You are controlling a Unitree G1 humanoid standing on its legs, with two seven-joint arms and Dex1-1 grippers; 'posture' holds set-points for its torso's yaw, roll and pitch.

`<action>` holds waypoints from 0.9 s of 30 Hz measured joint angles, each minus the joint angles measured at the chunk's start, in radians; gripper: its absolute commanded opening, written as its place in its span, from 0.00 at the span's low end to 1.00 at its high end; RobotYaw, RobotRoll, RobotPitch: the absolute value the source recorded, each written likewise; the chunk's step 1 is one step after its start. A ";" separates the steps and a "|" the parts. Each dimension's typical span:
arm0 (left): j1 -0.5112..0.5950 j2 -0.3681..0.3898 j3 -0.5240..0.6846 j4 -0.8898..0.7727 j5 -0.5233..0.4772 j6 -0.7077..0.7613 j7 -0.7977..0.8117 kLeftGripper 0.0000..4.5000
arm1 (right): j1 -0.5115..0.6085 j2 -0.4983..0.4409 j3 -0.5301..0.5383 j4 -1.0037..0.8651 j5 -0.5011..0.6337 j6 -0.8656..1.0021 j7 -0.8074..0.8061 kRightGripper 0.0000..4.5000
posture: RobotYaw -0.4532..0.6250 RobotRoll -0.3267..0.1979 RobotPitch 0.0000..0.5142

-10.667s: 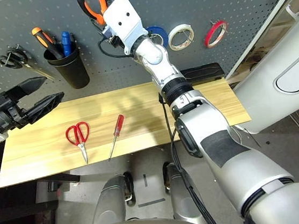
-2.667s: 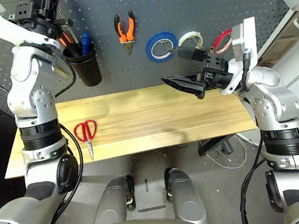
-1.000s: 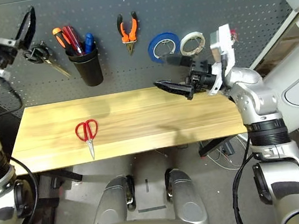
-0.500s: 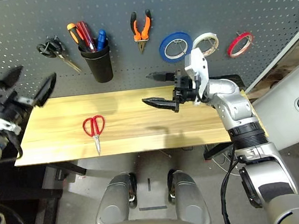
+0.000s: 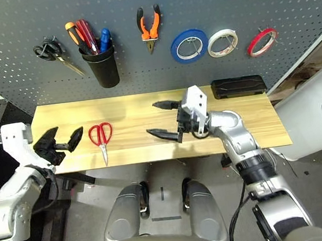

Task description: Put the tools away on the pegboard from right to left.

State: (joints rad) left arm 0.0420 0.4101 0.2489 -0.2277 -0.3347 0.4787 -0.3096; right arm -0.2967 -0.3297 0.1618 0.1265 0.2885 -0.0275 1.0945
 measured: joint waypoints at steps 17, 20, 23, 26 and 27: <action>-0.221 0.000 -0.084 0.532 0.172 -0.139 0.019 0.99 | 0.143 -0.081 0.023 -0.287 0.028 0.142 -0.081 1.00 | 0.34 0.62 0.64; -0.256 0.001 -0.087 0.603 0.184 -0.161 0.018 0.99 | 0.156 -0.104 0.024 -0.287 0.018 0.152 -0.092 1.00 | 0.33 0.62 0.66; -0.289 0.003 -0.081 0.664 0.194 -0.185 0.027 0.99 | 0.165 -0.116 0.024 -0.290 0.018 0.157 -0.102 1.00 | 0.33 0.62 0.66; -0.311 -0.001 -0.049 0.693 0.187 -0.191 0.052 0.99 | 0.171 -0.122 0.024 -0.295 0.018 0.159 -0.108 1.00 | 0.33 0.62 0.67; -0.313 -0.004 -0.031 0.694 0.178 -0.192 0.061 0.99 | 0.172 -0.124 0.024 -0.296 0.018 0.159 -0.110 1.00 | 0.33 0.62 0.67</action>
State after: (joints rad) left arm -0.2714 0.4064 0.2178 0.4660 -0.1566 0.2863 -0.2486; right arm -0.1246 -0.4540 0.1858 -0.1700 0.3061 0.1319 0.9849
